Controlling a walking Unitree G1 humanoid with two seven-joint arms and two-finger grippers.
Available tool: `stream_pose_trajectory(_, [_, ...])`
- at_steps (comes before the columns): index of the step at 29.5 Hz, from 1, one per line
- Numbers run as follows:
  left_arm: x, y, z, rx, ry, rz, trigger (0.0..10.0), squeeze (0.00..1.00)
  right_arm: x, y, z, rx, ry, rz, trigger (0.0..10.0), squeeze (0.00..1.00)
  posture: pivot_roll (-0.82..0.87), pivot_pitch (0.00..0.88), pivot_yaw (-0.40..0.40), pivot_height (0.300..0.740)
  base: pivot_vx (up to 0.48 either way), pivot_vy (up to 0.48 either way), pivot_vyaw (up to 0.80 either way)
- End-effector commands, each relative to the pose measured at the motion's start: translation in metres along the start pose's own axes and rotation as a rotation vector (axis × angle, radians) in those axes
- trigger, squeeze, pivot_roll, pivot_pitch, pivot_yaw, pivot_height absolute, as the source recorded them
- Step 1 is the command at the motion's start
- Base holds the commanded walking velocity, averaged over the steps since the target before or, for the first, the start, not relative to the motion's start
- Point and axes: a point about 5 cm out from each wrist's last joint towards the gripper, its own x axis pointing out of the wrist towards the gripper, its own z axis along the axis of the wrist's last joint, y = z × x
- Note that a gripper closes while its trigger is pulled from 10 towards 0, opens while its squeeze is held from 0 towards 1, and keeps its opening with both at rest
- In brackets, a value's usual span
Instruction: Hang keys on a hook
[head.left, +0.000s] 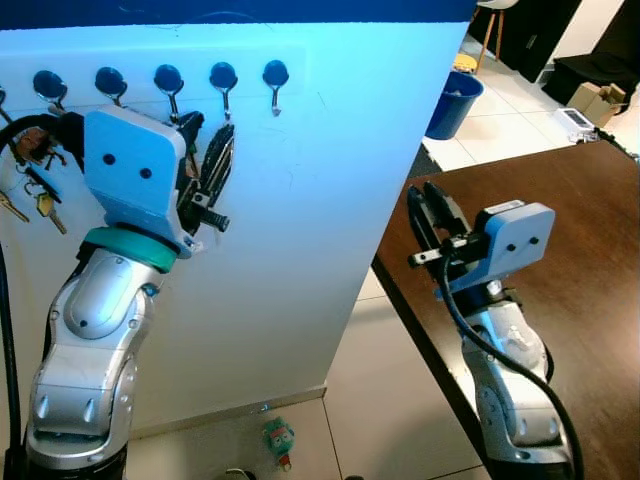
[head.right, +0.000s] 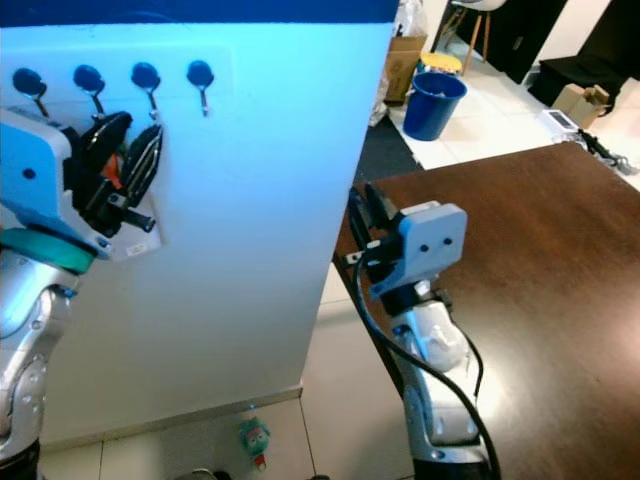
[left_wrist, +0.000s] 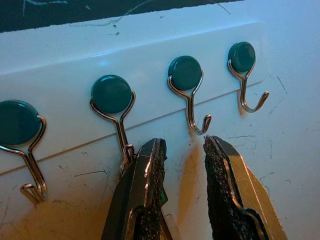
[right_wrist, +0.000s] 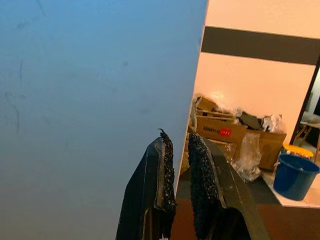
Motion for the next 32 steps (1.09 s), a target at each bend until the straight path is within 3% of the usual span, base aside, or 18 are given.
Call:
stream_pose_trajectory(1, [-0.0031, 0.0061, -0.0065, 0.015, 0.035, 0.054, 10.0, 0.00, 0.0016, -0.0016, 0.0033, -0.004, -0.007, -0.008, 10.0, 0.00, 0.05, 0.000, 0.027, 0.740, -0.277, 0.000, 0.00])
stream_pose_trajectory(32, [-0.0090, 0.0043, -0.0137, 0.032, 0.058, 0.025, 10.0, 0.00, 0.0043, 0.0012, 0.0042, 0.004, 0.008, -0.008, 10.0, 0.00, 0.06, 0.000, 0.030, 0.740, -0.351, 0.000, 0.00])
